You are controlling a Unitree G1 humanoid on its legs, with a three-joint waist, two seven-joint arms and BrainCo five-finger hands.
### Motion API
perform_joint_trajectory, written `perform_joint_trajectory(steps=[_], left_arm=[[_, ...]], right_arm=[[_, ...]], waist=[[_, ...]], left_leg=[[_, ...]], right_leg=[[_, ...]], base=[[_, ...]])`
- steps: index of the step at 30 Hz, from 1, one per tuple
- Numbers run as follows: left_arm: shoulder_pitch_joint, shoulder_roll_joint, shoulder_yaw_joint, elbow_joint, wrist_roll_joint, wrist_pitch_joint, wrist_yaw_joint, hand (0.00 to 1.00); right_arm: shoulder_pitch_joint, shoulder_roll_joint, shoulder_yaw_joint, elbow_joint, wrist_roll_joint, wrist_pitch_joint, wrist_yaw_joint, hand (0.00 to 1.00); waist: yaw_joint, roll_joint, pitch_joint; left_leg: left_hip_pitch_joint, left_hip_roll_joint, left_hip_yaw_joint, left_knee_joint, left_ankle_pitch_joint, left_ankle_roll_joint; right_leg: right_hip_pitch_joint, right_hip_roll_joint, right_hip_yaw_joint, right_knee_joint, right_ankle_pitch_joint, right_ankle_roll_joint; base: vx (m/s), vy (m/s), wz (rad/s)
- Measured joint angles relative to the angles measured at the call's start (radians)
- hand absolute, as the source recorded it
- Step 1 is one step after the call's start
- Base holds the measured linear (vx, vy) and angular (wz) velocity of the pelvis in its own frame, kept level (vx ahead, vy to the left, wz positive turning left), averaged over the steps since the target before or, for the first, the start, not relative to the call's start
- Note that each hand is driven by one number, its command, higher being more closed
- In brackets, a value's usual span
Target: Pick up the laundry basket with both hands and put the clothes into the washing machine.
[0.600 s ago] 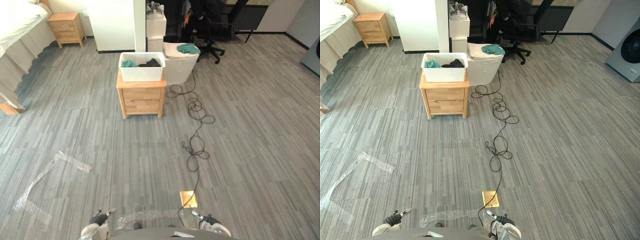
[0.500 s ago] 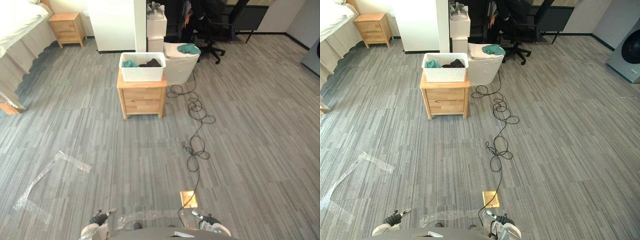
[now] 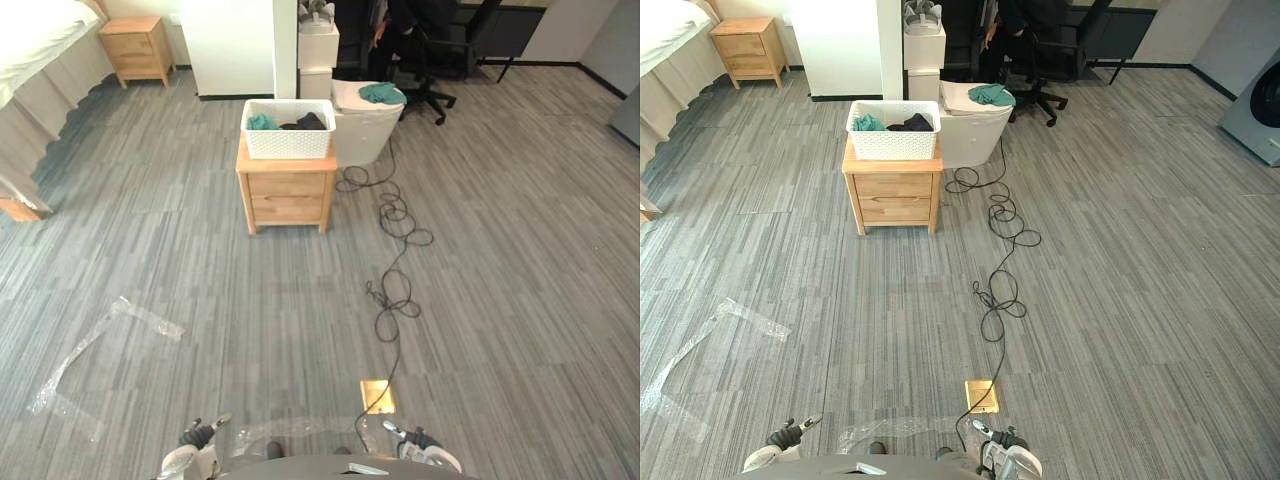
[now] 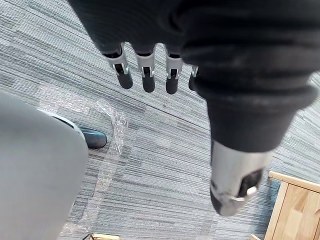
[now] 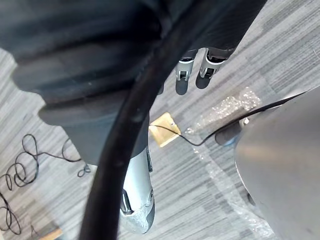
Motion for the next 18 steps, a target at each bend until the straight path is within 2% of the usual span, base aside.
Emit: perform_joint_trajectory(steps=[18], left_arm=[[0.0,-0.005,0.007,0.005,-0.035,0.0,0.0,0.0]], right_arm=[[-0.003,-0.001,-0.003,0.003,0.0,0.0,0.0,0.0]], waist=[[0.001,-0.001,0.009]], left_leg=[[0.012,-0.001,-0.011,0.0,0.0,-0.001]], right_leg=[[0.017,-0.001,-0.011,-0.001,-0.005,0.0]], base=[[-0.02,-0.048,0.02]])
